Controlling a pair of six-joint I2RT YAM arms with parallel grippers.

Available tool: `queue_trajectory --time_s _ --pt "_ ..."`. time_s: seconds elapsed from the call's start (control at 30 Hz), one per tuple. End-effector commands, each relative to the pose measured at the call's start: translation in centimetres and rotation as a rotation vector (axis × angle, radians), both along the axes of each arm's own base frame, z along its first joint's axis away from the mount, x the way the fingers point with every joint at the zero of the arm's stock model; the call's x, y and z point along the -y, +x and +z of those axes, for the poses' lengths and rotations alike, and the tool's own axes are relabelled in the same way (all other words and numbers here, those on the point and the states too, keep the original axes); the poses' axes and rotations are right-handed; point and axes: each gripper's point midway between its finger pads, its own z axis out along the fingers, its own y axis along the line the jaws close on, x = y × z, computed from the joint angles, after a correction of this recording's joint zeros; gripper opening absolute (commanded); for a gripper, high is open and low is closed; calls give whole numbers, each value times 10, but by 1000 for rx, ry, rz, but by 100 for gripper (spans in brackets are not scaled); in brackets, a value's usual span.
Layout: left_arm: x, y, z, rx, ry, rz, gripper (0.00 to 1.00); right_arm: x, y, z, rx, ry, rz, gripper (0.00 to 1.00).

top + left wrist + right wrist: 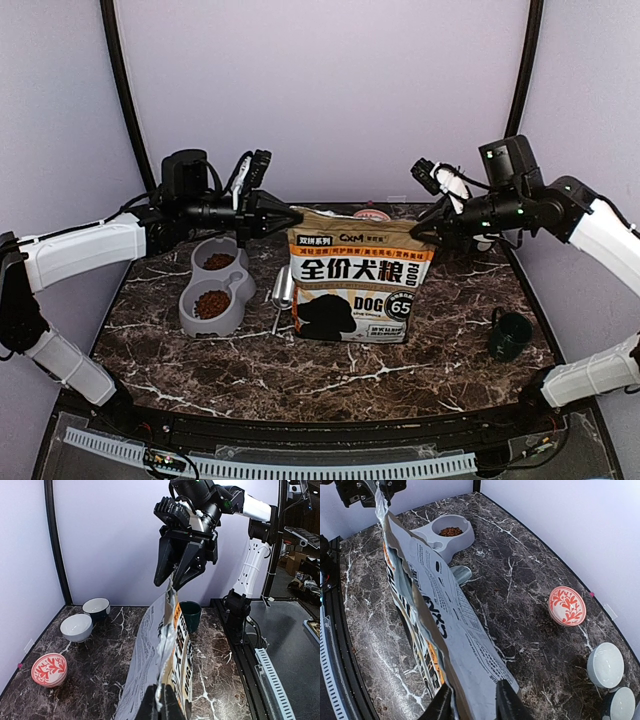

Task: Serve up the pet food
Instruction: Press the seal on the pet food bag.

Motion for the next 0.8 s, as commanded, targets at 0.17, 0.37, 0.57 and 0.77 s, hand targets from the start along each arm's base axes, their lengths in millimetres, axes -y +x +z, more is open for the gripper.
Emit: queue_trajectory --time_s 0.17,0.37,0.57,0.77 --pt "-6 -13 18 54 -30 -17 0 15 2 10 73 24 -62 12" --pt "-7 -13 18 60 -30 -12 0 17 1 9 79 27 -67 0" --pt "-7 -13 19 67 -30 -6 0 22 4 15 98 31 -97 0" --pt "-7 -12 18 61 -29 -7 0 11 4 31 90 60 -48 46"
